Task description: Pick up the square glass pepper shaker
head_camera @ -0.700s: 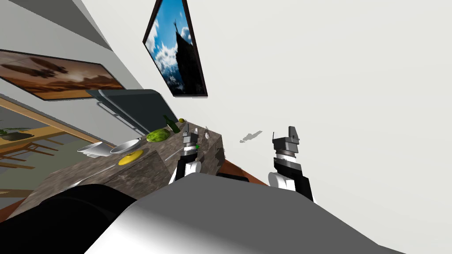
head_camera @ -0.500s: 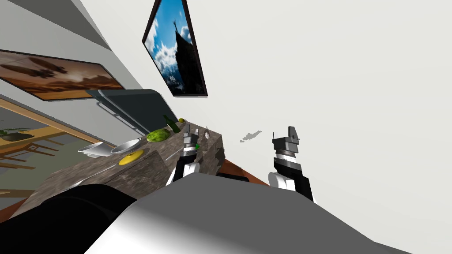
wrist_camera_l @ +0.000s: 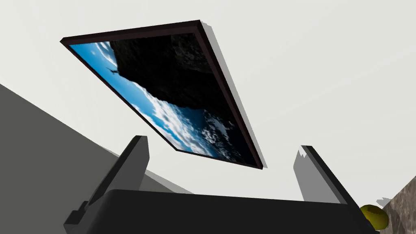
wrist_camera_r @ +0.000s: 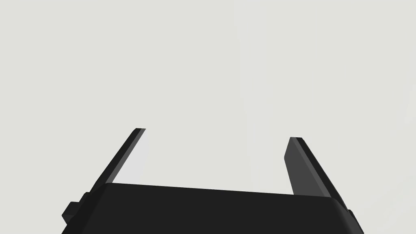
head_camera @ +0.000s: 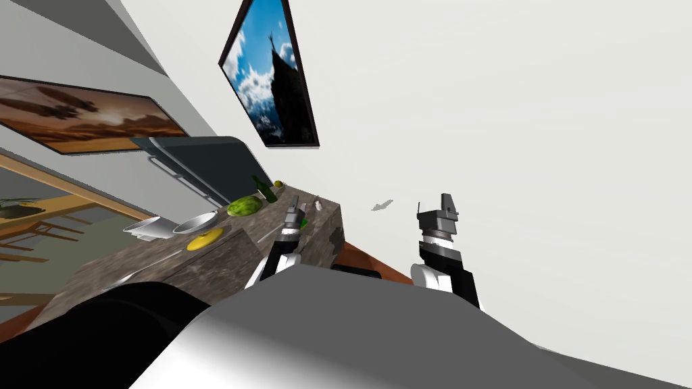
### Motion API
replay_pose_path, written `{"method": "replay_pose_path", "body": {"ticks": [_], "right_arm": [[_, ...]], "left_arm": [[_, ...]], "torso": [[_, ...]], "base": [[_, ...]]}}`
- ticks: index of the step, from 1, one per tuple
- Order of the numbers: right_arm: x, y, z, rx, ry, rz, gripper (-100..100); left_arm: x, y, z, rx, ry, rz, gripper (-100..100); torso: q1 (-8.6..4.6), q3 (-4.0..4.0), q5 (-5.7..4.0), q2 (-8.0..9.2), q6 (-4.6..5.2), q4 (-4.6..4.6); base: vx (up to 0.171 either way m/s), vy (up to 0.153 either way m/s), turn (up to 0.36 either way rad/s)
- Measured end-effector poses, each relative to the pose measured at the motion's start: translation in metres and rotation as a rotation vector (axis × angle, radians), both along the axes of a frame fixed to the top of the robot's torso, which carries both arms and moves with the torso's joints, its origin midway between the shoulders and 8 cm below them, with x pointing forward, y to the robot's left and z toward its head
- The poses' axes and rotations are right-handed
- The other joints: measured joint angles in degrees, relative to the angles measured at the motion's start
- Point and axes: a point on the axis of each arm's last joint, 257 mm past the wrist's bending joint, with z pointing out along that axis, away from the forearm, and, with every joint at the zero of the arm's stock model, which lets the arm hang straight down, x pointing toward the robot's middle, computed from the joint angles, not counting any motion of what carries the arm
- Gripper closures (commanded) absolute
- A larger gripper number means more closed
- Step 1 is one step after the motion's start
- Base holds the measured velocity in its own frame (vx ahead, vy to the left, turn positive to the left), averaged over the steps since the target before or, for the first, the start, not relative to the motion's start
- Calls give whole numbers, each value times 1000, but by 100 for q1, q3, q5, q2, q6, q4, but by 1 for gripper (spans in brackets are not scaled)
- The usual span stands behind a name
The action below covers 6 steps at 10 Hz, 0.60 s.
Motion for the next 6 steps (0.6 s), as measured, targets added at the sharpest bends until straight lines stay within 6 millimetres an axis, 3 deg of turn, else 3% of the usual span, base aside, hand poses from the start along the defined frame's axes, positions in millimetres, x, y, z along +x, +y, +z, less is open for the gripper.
{"method": "replay_pose_path", "body": {"ticks": [4, 6], "right_arm": [[0, 0, 0, 0, 0, 0, 0], [0, 0, 0, 0, 0, 0, 0]], "left_arm": [[3, 0, -44, 144, 167, -2, -100], [2, 8, -76, 220, 264, -3, -100]], "torso": [[5, -2, 1, -3, 0, 0], [5, -3, 1, -5, 0, -1]], "base": [[-59, 33, -59], [-59, 34, -90]]}}
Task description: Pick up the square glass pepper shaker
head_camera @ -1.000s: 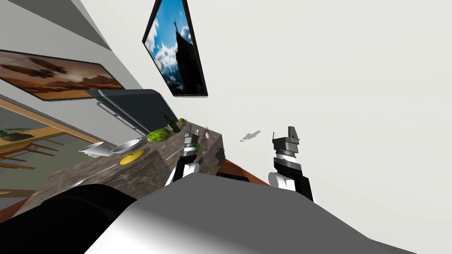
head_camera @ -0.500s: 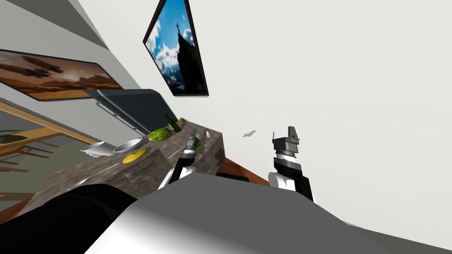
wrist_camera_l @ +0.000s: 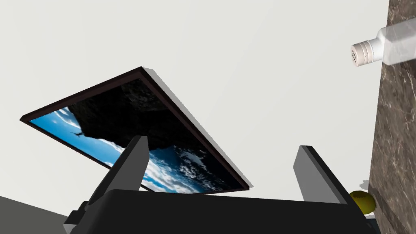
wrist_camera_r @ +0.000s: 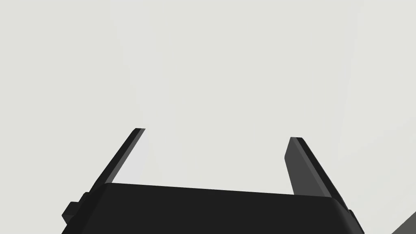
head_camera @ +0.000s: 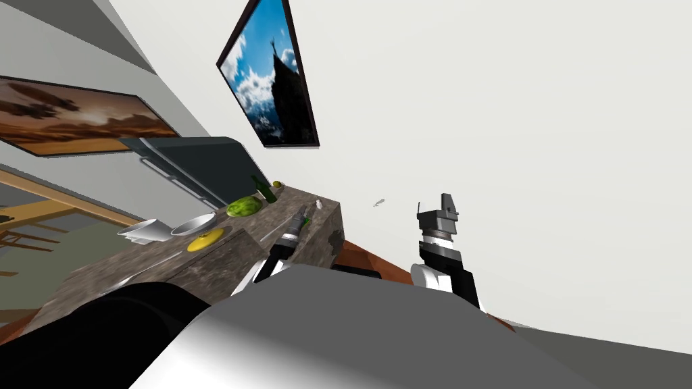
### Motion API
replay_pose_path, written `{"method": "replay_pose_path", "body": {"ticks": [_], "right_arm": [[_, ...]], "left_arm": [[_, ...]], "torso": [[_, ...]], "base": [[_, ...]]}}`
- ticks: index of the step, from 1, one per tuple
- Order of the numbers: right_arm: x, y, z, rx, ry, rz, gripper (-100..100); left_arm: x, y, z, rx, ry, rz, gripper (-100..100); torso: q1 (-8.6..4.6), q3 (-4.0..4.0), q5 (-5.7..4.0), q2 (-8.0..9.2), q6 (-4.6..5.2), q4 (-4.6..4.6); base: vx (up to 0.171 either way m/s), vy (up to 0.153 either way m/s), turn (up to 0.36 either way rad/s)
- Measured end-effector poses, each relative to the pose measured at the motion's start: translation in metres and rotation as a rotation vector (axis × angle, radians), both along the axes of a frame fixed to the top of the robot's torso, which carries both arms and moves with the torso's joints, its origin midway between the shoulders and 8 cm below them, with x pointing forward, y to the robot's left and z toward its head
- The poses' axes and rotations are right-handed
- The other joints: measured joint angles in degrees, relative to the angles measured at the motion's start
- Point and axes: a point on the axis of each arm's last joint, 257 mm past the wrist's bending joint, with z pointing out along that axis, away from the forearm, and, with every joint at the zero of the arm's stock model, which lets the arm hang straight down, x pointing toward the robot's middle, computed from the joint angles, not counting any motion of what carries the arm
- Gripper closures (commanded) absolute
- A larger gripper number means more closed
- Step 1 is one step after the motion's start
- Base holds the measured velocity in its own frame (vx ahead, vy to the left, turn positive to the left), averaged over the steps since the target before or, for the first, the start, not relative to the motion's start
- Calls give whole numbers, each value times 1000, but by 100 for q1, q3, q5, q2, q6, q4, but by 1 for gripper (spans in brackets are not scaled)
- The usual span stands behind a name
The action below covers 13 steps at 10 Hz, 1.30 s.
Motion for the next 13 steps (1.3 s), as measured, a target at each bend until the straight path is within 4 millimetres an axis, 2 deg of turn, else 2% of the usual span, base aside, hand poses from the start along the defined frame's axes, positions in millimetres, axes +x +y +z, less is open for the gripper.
{"method": "replay_pose_path", "body": {"ticks": [4, 10, 13], "right_arm": [[0, 0, 0, 0, 0, 0, 0], [0, 0, 0, 0, 0, 0, 0], [0, 0, 0, 0, 0, 0, 0]], "left_arm": [[-2, 12, -59, 156, 189, -6, -100], [-12, 39, -108, 316, 368, -11, -100], [-16, 66, -138, 416, 472, -9, -100]], "torso": [[-4, -6, 0, -11, 1, -2], [-9, -15, -2, -26, 1, -5], [-7, -20, -1, -35, 1, -7]], "base": [[-30, 25, -83], [0, 15, -91], [27, 18, -137]]}}
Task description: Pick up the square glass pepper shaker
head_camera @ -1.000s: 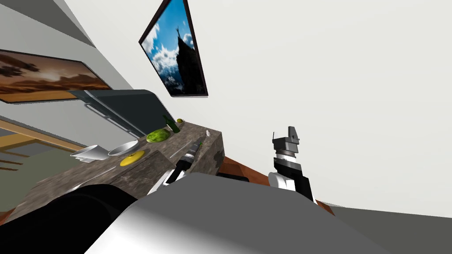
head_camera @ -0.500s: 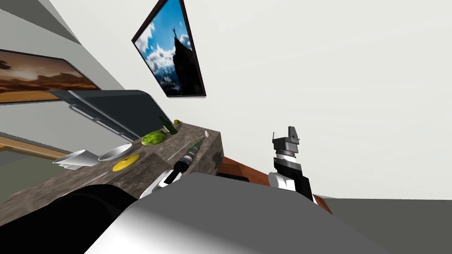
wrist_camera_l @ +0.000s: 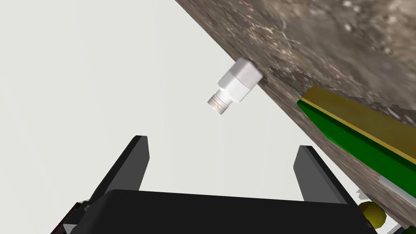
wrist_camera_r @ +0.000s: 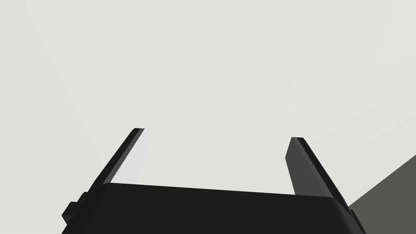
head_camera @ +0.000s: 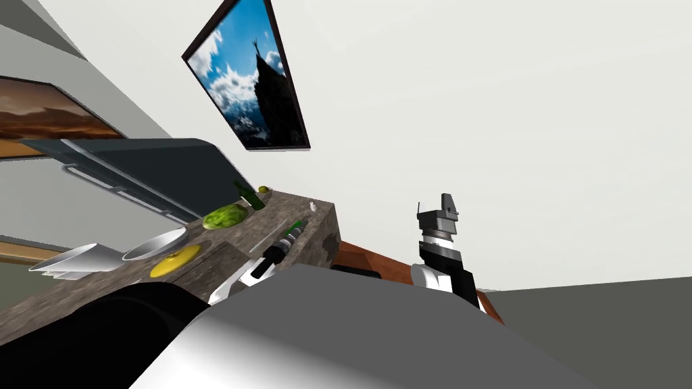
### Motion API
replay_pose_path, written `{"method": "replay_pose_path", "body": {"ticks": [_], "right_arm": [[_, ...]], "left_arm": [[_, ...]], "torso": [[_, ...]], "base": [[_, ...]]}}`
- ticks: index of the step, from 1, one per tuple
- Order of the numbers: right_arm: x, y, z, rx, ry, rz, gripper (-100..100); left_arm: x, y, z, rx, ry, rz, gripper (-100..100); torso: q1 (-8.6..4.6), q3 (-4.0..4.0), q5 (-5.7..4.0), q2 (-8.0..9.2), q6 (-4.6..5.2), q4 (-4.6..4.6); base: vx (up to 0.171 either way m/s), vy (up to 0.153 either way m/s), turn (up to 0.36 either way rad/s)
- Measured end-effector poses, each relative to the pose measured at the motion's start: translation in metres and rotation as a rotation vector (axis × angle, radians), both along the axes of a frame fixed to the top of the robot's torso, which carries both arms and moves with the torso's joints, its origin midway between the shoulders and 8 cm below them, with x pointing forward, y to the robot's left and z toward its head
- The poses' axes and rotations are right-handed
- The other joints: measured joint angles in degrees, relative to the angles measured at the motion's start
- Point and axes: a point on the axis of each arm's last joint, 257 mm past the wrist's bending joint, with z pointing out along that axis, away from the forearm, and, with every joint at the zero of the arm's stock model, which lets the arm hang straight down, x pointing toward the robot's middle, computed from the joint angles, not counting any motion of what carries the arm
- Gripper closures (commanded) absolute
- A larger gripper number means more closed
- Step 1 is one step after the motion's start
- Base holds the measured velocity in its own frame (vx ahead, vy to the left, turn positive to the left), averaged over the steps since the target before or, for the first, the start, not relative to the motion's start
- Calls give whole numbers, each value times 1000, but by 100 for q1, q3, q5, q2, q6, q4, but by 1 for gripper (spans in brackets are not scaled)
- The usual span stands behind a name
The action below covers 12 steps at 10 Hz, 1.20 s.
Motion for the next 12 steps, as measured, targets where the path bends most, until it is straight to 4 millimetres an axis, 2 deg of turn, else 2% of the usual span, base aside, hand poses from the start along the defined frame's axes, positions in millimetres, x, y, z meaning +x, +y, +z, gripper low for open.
{"method": "replay_pose_path", "body": {"ticks": [2, 6, 12], "right_arm": [[0, 0, 0, 0, 0, 0, 0], [0, 0, 0, 0, 0, 0, 0], [0, 0, 0, 0, 0, 0, 0]], "left_arm": [[-2, 17, -14, 64, 59, 0, -100], [3, 52, -28, 171, 146, 11, -100], [20, 99, -27, 267, 206, 44, -100]], "torso": [[2, -6, 0, -10, 0, -2], [-5, -12, -1, -20, 0, -4], [-8, -22, -1, -38, -1, -8]], "base": [[53, 21, -132], [70, 10, -123], [99, 13, -114]]}}
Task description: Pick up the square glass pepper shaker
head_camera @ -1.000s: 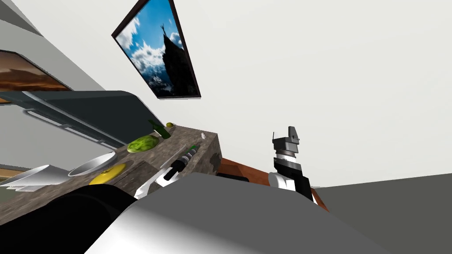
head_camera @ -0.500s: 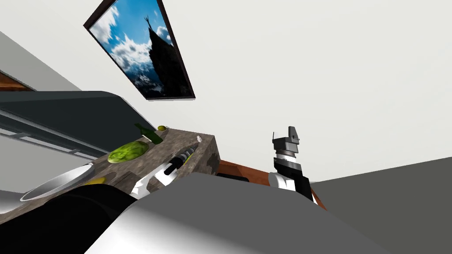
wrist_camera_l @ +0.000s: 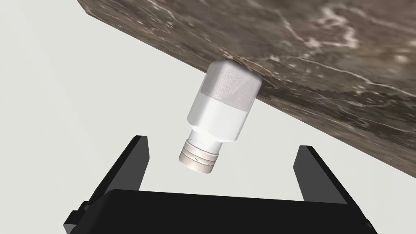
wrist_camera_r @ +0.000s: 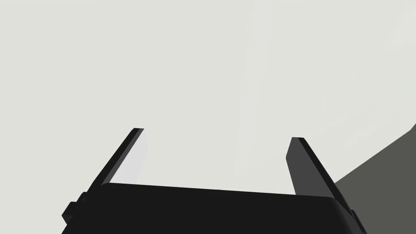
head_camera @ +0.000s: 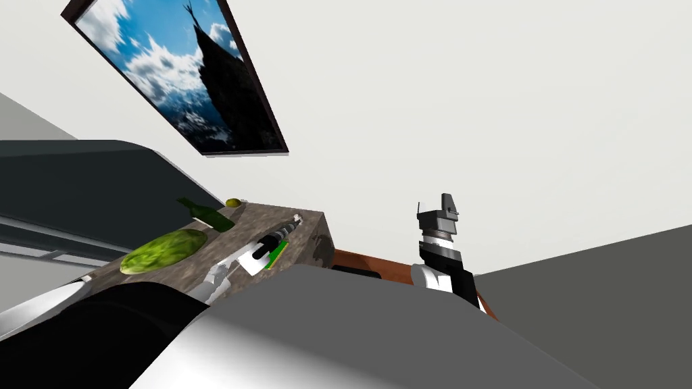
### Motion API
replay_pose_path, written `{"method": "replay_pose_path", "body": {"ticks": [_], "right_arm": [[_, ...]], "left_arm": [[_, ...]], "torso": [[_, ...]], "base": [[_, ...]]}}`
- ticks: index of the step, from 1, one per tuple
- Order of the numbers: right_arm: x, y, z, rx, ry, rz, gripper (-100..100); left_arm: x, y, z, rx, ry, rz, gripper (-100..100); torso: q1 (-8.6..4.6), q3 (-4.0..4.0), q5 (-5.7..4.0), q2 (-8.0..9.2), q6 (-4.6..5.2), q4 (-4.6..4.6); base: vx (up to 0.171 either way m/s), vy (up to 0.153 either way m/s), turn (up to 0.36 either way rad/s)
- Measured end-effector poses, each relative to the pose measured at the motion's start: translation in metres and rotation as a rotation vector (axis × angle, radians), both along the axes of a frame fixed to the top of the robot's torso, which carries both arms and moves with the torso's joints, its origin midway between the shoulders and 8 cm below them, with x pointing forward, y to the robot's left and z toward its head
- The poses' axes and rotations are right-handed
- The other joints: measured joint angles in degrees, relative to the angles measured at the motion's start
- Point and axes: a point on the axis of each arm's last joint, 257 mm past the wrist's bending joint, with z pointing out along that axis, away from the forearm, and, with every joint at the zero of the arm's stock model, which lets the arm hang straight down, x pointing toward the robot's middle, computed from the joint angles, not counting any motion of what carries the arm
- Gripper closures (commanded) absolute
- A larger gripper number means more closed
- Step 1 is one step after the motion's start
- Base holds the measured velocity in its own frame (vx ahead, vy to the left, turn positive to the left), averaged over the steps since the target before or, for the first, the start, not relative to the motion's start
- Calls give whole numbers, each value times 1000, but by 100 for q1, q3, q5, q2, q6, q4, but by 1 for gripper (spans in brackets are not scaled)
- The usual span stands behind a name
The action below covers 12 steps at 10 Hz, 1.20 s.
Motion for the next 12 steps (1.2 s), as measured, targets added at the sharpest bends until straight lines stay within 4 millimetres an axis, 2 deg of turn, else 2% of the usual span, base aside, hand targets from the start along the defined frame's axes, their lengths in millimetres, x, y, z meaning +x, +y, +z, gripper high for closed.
{"method": "replay_pose_path", "body": {"ticks": [1, 2, 3, 7, 9, 10, 12], "right_arm": [[0, 0, 0, 0, 0, 0, 0], [0, 0, 0, 0, 0, 0, 0], [0, 0, 0, 0, 0, 0, 0], [0, 0, 0, 0, 0, 0, 0], [0, 0, 0, 0, 0, 0, 0], [0, 0, 0, 0, 0, 0, 0], [0, 0, 0, 0, 0, 0, 0]], "left_arm": [[4, 6, 2, 8, 1, 6, -100], [5, 7, 2, 8, 1, 8, 0], [5, 7, 2, 8, 1, 8, -100], [14, 37, -2, 8, -3, 82, -100], [15, 48, -4, 8, -3, 113, -100], [15, 49, -4, 8, -3, 114, 100], [16, 49, -2, 10, -6, 114, 100]], "torso": [[2, 0, 0, 1, -1, 0], [-1, 11, 0, 21, -5, 3], [-5, 20, -1, 36, -5, 7], [-4, 46, -1, 80, -2, 17], [-4, 41, -1, 71, -6, 16], [-4, 36, -1, 61, -7, 14], [-4, 24, 2, 48, -3, 3]], "base": [[47, 15, -24], [10, 3, 3], [-57, 3, -240], [-84, 7, -199], [-38, 3, -54], [0, 0, 0], [0, 0, 0]]}}
